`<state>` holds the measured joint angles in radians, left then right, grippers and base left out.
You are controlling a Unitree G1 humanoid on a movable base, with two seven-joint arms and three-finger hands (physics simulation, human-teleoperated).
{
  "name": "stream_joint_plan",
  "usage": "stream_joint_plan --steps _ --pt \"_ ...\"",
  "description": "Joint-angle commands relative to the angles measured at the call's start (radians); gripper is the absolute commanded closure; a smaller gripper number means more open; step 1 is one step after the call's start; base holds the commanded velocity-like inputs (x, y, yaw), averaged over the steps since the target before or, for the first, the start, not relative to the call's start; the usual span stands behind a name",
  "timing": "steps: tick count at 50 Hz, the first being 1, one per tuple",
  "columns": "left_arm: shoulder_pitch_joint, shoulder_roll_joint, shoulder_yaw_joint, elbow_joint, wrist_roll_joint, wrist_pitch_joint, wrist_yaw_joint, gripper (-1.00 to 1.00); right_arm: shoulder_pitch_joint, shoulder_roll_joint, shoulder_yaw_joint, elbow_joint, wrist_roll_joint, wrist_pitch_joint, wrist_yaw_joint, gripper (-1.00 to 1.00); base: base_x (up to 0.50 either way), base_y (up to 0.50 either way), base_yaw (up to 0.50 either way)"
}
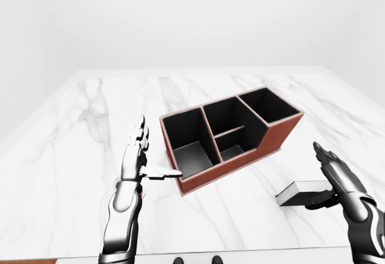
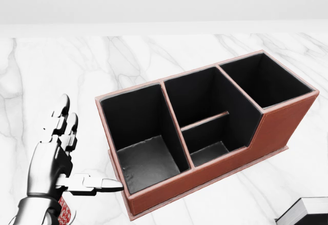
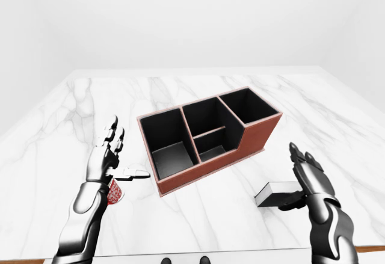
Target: Pick up the book and place it in the back compartment of the caddy.
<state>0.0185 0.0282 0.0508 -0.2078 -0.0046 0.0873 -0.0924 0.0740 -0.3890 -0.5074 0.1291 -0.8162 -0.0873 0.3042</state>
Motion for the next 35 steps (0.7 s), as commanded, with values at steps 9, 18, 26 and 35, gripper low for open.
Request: stream_joint_plan --steps 9,18,26,35 --pt "-0.003 0.000 0.000 0.011 0.000 0.000 0.000 -1.00 -0.008 -0.010 0.014 0.032 -0.003 0.000 -0.017 -1.00 0.00 0.00 0.00" --pt "-0.002 0.000 0.000 0.009 0.001 0.000 0.000 -1.00 -0.012 -0.014 0.027 0.053 -0.006 0.000 -0.029 -1.00 0.00 0.00 0.00" --pt "-0.003 0.001 0.000 0.012 0.001 0.000 0.000 -1.00 -0.012 -0.015 0.031 0.061 -0.008 0.000 -0.033 -1.00 0.00 0.00 0.00" --pt "-0.002 0.000 0.000 0.006 0.001 0.000 0.000 -1.00 0.002 -0.017 0.032 0.065 -0.012 0.000 -0.039 1.00 0.00 0.00 0.00"
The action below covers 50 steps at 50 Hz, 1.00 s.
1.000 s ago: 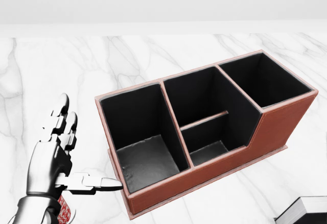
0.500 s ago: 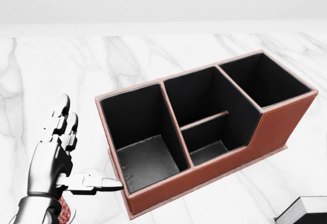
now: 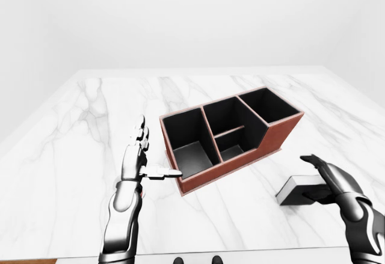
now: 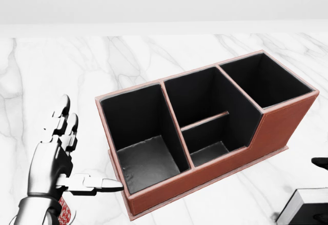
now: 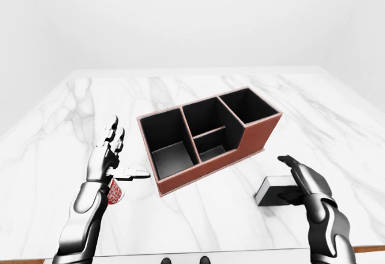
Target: Pick up the book and place it in the back compartment of the caddy.
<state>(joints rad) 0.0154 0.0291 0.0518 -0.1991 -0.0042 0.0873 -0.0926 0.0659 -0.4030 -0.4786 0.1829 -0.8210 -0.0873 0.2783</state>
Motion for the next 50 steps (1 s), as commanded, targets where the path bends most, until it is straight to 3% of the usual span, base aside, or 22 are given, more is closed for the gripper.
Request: stream_joint_plan --steps 1,32,50 --pt "0.001 -0.001 -0.001 -0.003 0.001 0.000 0.000 -1.00 0.006 -0.003 0.002 0.012 -0.008 0.000 -0.013 1.00 0.00 0.00 0.00" --pt "0.005 -0.002 -0.005 -0.002 0.004 0.000 0.001 -1.00 -0.005 0.014 -0.029 -0.078 0.027 0.000 0.015 1.00 0.00 0.00 0.00" --pt "-0.005 0.003 0.008 0.003 -0.005 0.000 0.001 -1.00 0.026 0.091 -0.071 -0.331 0.048 0.000 0.143 1.00 0.00 0.00 0.00"
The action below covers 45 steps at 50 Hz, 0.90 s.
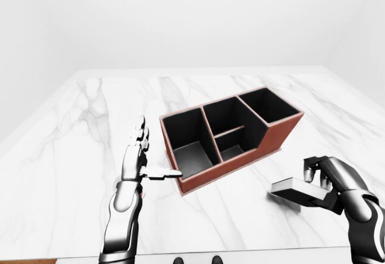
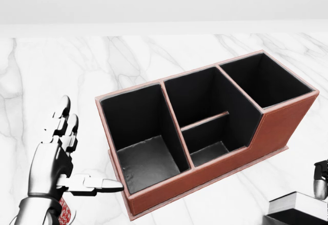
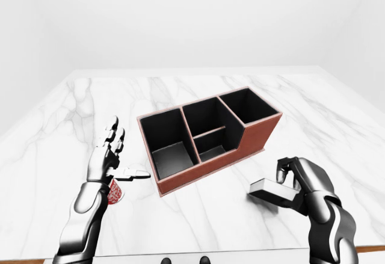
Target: Pick up the book and place it in the back compartment of the caddy.
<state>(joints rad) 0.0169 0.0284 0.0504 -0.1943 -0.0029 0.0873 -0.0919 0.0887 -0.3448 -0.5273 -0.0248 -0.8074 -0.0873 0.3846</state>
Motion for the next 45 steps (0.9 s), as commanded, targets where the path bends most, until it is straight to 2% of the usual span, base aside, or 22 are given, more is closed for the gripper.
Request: stream_joint_plan --steps 1,17,22,26,32,45 --pt "-0.007 0.004 0.011 -0.006 -0.007 0.000 0.001 -1.00 0.002 0.034 -0.021 -0.125 0.033 0.000 0.038 1.00 0.00 0.00 0.00" --pt "-0.013 0.006 0.016 0.002 -0.010 0.000 0.004 -1.00 -0.026 0.036 -0.003 -0.197 0.018 0.017 0.084 1.00 0.00 0.00 0.00" --pt "-0.012 0.006 0.014 0.004 -0.009 0.000 0.003 -1.00 -0.051 0.034 0.017 -0.244 0.005 0.041 0.117 1.00 0.00 0.00 0.00" --pt "-0.013 0.006 0.014 0.007 -0.009 0.000 0.004 -1.00 -0.073 0.028 0.036 -0.253 -0.004 0.048 0.126 1.00 0.00 0.00 0.00" --pt "-0.013 0.006 0.014 0.012 -0.008 0.000 0.004 -1.00 -0.140 0.006 0.084 -0.260 -0.024 0.081 0.146 1.00 0.00 0.00 0.00" --pt "-0.011 0.005 0.013 0.006 -0.007 0.000 0.005 -1.00 -0.243 -0.013 0.169 -0.291 -0.065 0.123 0.182 1.00 0.00 0.00 0.00"
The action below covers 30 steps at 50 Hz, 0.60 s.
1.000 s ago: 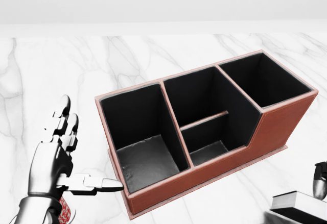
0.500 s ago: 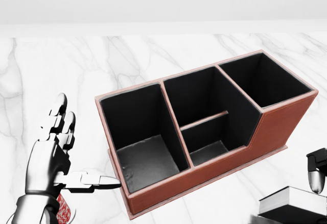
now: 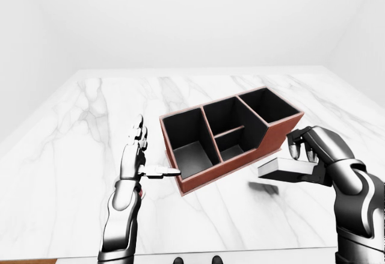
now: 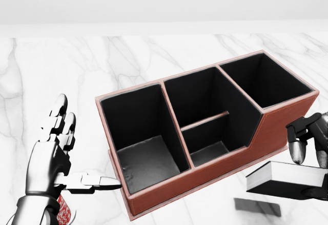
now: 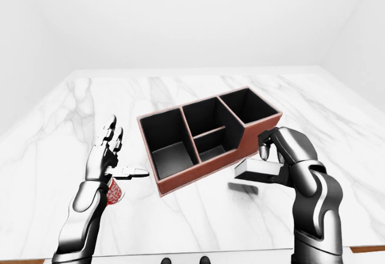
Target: Pick up the book and place it in the back compartment of the caddy.
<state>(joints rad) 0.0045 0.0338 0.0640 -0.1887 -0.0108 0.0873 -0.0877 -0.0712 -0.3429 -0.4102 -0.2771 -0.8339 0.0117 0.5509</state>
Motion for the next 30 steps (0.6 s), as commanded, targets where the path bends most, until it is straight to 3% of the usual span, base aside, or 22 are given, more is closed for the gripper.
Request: stream_joint_plan --steps 1,9,30 --pt "0.003 -0.001 -0.002 -0.001 0.001 0.000 0.000 -1.00 -0.091 -0.017 0.056 -0.034 -0.040 0.023 0.014 1.00 0.00 0.00 0.00" --pt "0.004 -0.002 -0.004 0.006 0.003 0.000 0.000 -1.00 -0.137 -0.021 0.086 -0.053 -0.057 0.043 0.043 1.00 0.00 0.00 0.00" --pt "-0.004 0.000 -0.003 0.029 0.004 0.000 0.003 -1.00 -0.185 -0.010 0.131 -0.079 -0.079 0.044 0.070 1.00 0.00 0.00 0.00"
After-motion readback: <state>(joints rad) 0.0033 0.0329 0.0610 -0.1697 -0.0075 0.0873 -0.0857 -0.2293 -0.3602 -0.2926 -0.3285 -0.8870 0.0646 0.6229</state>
